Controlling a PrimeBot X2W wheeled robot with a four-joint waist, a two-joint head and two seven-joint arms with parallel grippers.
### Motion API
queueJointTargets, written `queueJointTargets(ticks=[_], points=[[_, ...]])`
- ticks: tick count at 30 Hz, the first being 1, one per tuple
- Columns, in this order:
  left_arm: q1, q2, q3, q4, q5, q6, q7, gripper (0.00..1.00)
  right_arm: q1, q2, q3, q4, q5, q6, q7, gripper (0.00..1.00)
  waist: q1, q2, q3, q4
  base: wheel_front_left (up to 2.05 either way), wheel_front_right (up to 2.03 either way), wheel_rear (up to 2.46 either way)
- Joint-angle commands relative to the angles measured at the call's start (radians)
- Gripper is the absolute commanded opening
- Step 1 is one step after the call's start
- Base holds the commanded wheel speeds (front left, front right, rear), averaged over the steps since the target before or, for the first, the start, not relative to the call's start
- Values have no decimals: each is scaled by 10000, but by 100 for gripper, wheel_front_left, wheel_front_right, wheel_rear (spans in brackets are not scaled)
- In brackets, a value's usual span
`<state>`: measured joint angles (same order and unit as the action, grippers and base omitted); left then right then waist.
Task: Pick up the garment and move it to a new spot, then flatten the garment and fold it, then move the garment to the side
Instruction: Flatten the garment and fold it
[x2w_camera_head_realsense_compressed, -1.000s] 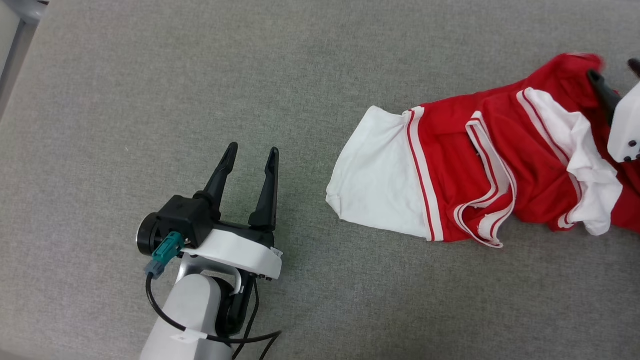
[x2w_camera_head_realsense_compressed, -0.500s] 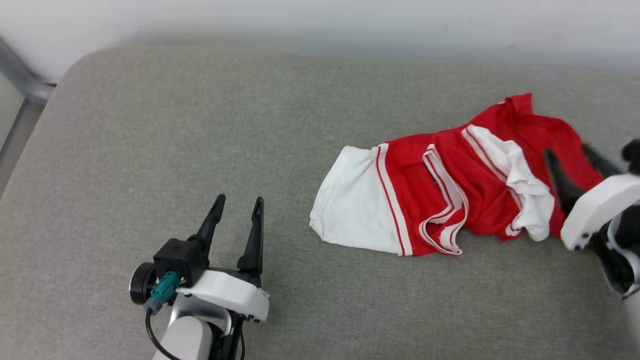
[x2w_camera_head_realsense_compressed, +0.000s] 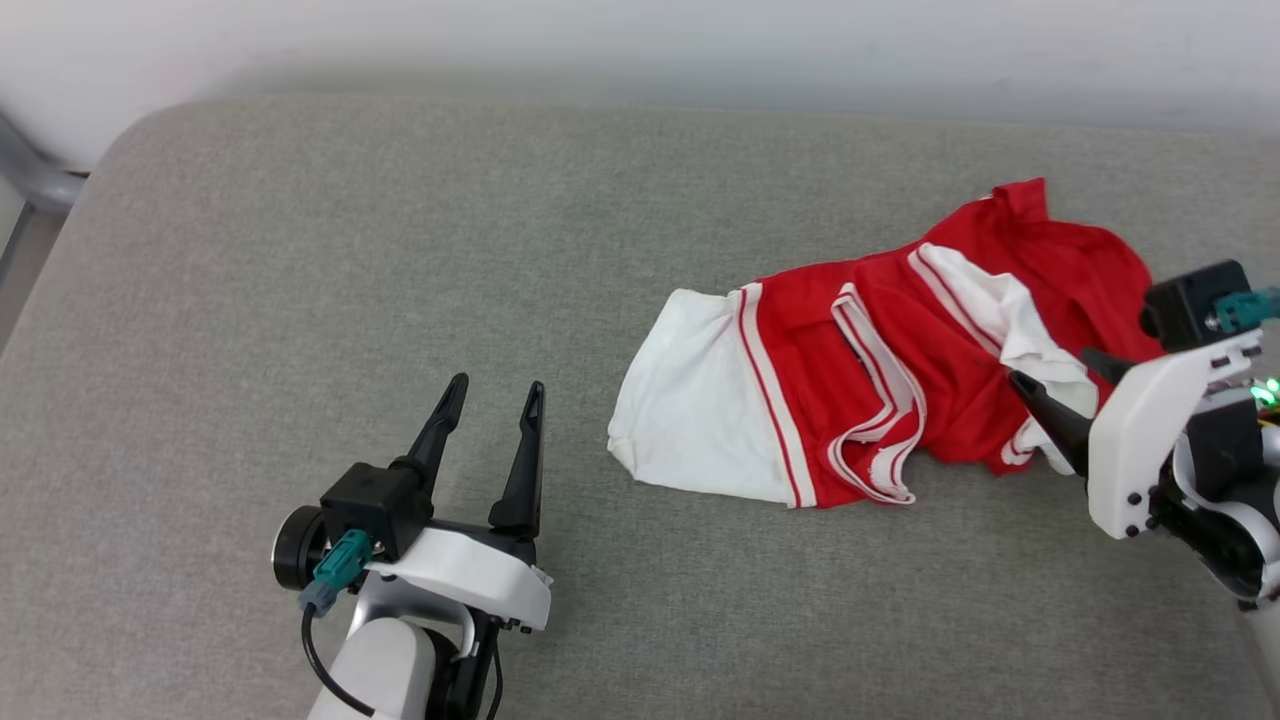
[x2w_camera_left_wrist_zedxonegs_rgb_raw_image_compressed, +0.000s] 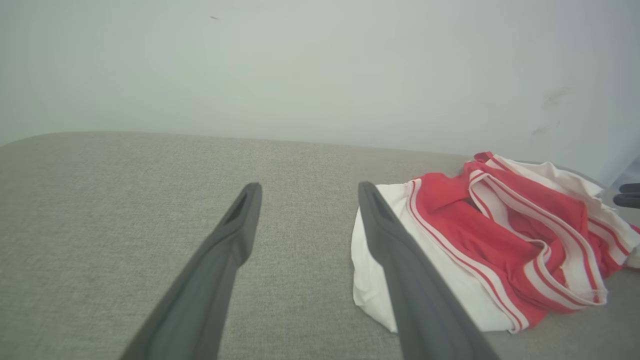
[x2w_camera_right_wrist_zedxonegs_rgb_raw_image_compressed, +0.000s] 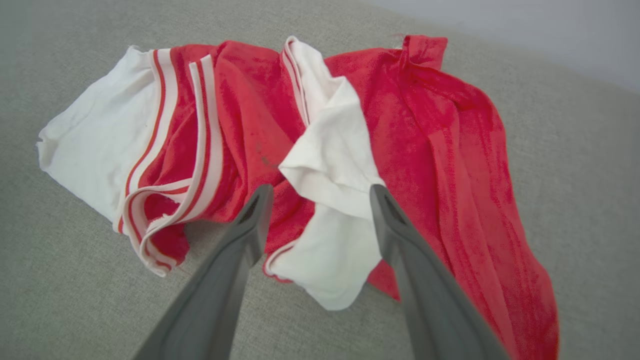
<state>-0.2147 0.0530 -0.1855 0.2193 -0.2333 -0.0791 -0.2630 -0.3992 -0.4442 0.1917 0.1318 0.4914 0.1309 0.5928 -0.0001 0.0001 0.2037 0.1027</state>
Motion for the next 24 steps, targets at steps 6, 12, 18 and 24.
queueJointTargets(ticks=[6,12,18,24], points=[[-204,-7,8,-91,-84,7,-25,100,-825,-226,575,632,-222,-5,437,100,1,-1,434,366,0,0,0],[-253,-21,82,-52,-144,42,-25,100,-1293,-154,467,1240,-319,-5,253,0,1,-1,475,436,0,0,0],[37,-22,170,61,-62,73,-25,100,-1162,-193,70,848,-329,-5,-120,0,1,-1,19,215,0,0,0],[399,-23,250,113,2,90,-25,100,61,-20,-1340,-820,-539,-3,-216,0,1,-1,-640,-80,0,0,0]])
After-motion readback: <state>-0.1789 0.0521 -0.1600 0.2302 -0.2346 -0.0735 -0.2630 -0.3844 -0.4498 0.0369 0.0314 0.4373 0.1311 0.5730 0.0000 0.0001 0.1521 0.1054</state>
